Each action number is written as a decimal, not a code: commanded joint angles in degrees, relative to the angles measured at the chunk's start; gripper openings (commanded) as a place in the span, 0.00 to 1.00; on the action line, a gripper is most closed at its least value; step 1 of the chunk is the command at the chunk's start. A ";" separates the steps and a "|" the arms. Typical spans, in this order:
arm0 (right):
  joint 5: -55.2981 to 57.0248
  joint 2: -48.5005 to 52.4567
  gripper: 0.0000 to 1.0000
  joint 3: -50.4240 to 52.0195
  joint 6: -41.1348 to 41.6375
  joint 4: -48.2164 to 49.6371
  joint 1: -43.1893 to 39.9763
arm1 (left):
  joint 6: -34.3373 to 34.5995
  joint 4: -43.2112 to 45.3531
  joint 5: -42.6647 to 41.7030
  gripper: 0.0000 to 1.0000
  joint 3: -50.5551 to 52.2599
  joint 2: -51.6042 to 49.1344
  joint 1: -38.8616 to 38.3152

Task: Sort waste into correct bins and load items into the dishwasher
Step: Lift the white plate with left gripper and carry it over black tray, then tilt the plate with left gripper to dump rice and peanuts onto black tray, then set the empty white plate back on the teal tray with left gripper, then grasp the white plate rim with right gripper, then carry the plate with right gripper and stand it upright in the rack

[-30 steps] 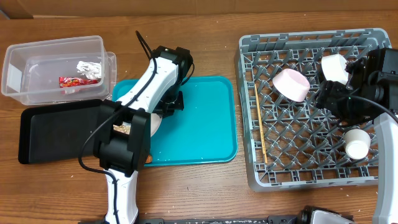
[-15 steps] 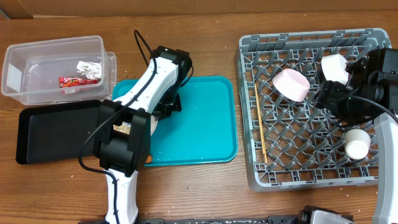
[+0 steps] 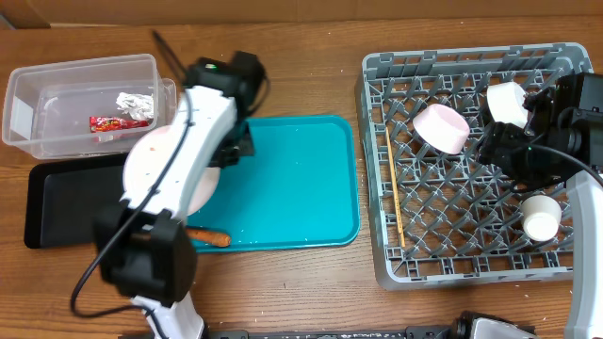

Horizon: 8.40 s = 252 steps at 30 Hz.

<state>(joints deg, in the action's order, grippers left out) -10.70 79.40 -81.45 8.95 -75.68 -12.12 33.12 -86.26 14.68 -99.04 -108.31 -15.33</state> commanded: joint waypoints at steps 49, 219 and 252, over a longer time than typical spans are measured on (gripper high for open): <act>-0.52 0.02 0.69 0.17 -1.77 -1.64 -0.11 | -43.76 6.27 -63.71 0.04 7.69 2.25 56.13; 55.43 11.34 0.04 -19.93 14.08 6.49 31.76 | -15.32 4.96 -18.51 1.00 3.80 24.41 18.67; 71.12 11.39 0.04 7.37 36.06 12.44 18.53 | -15.30 5.27 -17.22 1.00 3.80 24.41 18.67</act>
<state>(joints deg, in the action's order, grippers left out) 62.43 91.05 -74.43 43.97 -63.53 6.42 17.87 -81.19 -3.14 -95.57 -83.68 3.11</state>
